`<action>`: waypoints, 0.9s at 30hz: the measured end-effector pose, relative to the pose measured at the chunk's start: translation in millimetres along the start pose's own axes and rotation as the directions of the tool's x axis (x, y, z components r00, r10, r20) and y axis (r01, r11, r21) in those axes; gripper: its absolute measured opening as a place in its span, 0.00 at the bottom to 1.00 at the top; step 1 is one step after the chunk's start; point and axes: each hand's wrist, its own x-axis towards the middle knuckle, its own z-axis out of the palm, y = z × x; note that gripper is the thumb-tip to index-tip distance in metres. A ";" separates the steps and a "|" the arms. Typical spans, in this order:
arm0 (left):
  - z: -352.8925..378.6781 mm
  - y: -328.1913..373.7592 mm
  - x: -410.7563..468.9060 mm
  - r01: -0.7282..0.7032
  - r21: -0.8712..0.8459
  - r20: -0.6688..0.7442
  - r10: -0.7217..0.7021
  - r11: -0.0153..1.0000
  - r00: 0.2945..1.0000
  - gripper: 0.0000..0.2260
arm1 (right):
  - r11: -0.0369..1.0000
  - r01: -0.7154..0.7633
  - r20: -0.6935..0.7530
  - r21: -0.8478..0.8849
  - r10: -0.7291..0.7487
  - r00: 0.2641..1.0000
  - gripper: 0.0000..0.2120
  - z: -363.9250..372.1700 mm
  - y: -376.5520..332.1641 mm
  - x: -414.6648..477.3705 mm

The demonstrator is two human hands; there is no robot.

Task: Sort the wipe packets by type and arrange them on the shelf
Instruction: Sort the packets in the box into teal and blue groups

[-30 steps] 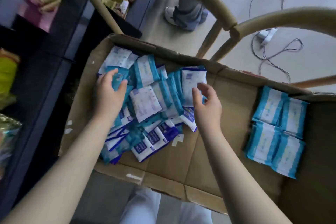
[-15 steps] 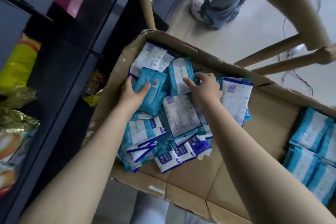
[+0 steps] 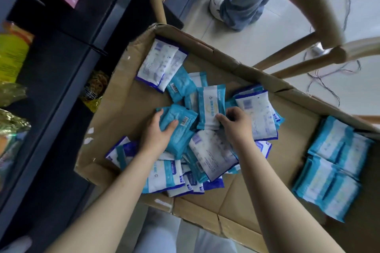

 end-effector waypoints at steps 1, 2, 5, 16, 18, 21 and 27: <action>4.8 -2.7 -5.1 -0.013 0.018 -0.021 0.014 1.000 1.000 0.19 | 0.999 -0.005 0.002 0.050 0.005 1.000 0.08 -4.6 4.6 -4.8; 9.2 -3.8 -11.1 -0.019 0.031 -0.047 0.021 0.999 0.999 0.15 | 0.995 -0.008 0.006 0.104 0.008 1.000 0.08 -9.4 9.1 -10.2; 19.7 -2.8 -22.8 -0.013 0.211 -0.190 0.054 0.977 0.980 0.16 | 0.972 -0.003 -0.038 0.236 0.012 0.999 0.08 -25.3 24.1 -31.0; 104.8 69.3 -152.6 -0.248 -0.225 -0.150 0.218 0.942 0.964 0.05 | 0.675 -0.073 -0.182 0.734 0.300 0.936 0.08 -129.4 137.5 -113.4; 139.9 74.5 -170.2 -0.218 -0.294 -0.032 0.219 0.930 0.975 0.04 | 0.625 -0.091 -0.220 0.776 0.402 0.889 0.10 -158.7 164.9 -125.8; 200.2 73.2 -181.0 -0.182 -0.255 0.176 0.230 0.950 0.957 0.08 | 0.588 -0.102 -0.281 0.803 0.523 0.804 0.17 -200.5 201.5 -137.0; 312.5 77.7 -182.1 -0.232 -0.076 0.387 0.243 0.970 0.889 0.08 | 0.663 -0.117 -0.405 0.740 0.578 0.709 0.15 -254.8 252.0 -115.2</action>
